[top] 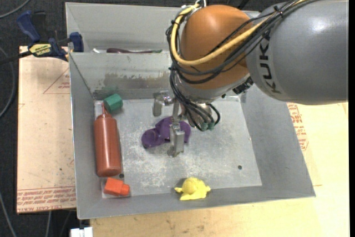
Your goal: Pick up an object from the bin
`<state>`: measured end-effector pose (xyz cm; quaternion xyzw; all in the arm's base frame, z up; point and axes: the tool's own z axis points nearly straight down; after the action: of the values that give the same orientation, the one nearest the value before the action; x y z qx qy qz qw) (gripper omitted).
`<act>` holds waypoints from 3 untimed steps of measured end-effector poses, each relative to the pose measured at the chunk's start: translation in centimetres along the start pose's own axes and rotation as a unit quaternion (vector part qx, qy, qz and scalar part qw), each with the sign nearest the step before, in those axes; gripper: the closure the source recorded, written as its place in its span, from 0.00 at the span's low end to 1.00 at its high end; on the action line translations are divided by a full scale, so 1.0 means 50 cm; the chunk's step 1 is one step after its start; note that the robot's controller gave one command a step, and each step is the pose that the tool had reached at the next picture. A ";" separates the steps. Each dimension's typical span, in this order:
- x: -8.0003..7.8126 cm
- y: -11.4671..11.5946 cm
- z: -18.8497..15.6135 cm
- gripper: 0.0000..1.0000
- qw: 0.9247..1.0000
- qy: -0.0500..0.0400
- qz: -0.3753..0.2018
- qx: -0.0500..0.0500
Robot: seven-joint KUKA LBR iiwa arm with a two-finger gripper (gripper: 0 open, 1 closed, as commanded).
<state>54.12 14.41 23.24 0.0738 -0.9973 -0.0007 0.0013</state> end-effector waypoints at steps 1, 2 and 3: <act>-0.068 -0.055 0.089 0.00 0.997 -0.006 -0.075 0.001; -0.061 -0.054 0.189 0.00 0.983 -0.003 -0.183 0.001; -0.085 -0.106 0.323 1.00 0.961 -0.007 -0.278 0.001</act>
Offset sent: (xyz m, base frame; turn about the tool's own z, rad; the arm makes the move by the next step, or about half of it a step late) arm 0.0077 -0.0186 -0.1310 -0.4937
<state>59.07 9.81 7.06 0.3479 -0.9375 -0.0001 -0.0060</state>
